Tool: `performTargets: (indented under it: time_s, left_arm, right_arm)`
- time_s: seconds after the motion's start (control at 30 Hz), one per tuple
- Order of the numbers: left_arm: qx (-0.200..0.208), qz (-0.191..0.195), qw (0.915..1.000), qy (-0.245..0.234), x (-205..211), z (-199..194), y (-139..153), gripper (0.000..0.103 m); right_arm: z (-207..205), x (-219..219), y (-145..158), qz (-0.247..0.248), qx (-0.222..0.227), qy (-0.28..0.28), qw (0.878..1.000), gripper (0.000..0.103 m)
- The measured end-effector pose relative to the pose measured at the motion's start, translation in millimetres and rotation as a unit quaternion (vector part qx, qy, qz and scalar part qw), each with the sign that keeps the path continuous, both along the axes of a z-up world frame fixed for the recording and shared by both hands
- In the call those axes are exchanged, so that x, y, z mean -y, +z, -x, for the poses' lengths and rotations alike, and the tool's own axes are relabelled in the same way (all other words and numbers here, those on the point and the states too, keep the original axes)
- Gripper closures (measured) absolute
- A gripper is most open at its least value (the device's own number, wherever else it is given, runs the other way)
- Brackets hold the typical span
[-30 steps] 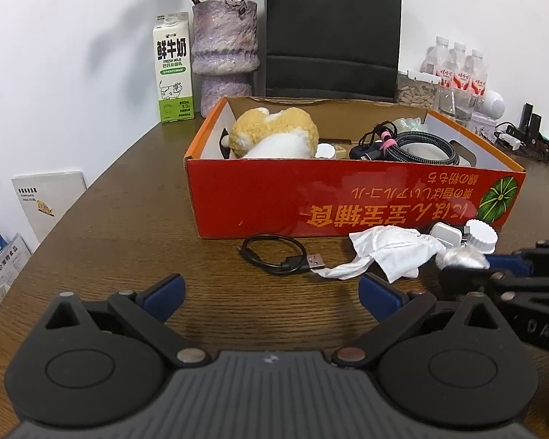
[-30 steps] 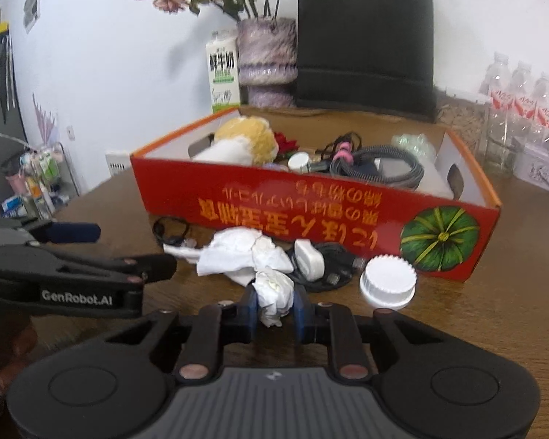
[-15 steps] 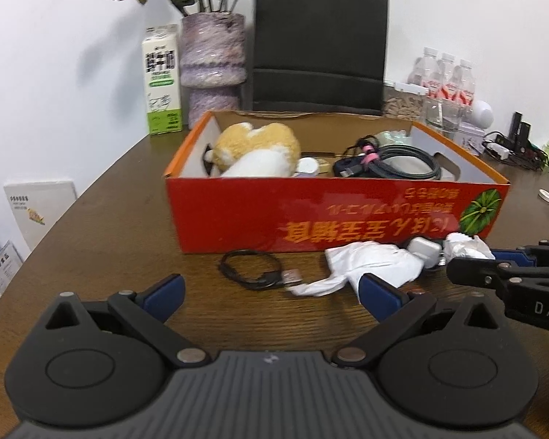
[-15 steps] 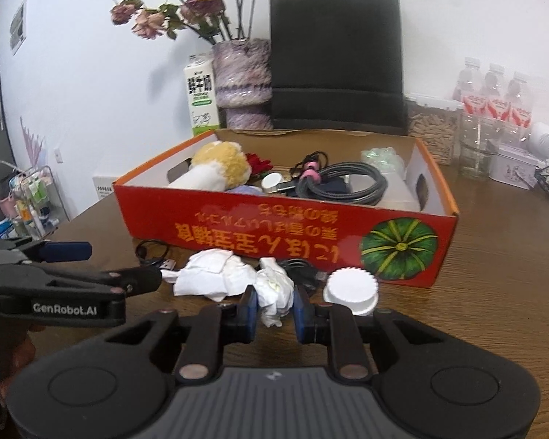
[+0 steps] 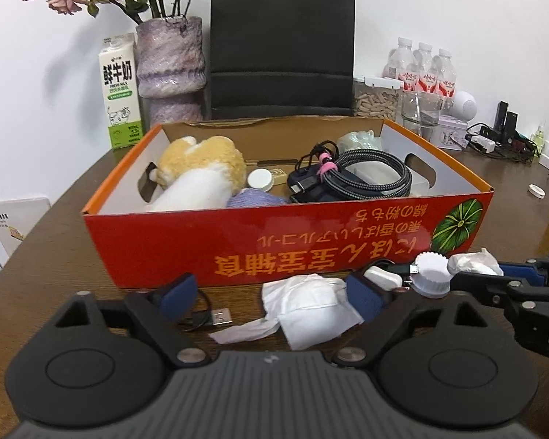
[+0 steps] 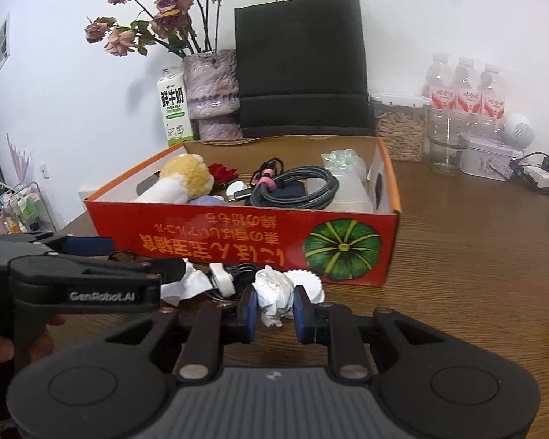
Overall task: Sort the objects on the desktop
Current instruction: 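Grasp a crumpled white tissue with the right gripper while the left grasps another tissue, then carry both crumpled tissues over the cardboard box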
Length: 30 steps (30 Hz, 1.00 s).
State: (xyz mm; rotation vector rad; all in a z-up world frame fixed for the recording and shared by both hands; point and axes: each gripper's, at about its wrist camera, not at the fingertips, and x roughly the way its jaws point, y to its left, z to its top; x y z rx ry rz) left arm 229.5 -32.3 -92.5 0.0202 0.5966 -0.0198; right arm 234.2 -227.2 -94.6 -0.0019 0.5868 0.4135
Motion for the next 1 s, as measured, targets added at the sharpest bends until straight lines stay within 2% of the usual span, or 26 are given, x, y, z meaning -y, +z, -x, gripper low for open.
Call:
performTargets:
  time_s: [0.17,0.23,0.3,0.33,0.4,1.0]
  left_arm:
    - [-0.019,0.022,0.9995,-0.016,-1,-4,-7,0.045]
    - [-0.029,0.037,0.9986,-0.023,-4,-5,-10,0.061]
    - [-0.031,0.047,0.9981,-0.026,-6,-4,-12,0.07]
    - [-0.031,0.048,0.998,-0.027,-7,-4,-12,0.078]
    - [-0.031,0.056,0.9975,-0.031,-8,-3,-12,0.084]
    - [-0.008,0.049,0.9985,-0.023,-11,12,-8,0.086]
  right_arm:
    - [0,5,0,-0.002,0.0,-0.002,1.0,0.084]
    - [0,4,0,-0.002,0.0,0.0,1.0,0.084]
    - [1,3,0,-0.001,0.001,0.002,1.0,0.084]
    - [2,3,0,0.0,0.001,0.002,1.0,0.084]
    - [2,2,-1,0.002,0.0,0.003,1.0,0.084]
    - [6,-1,-1,0.005,0.008,0.005,1.0,0.084]
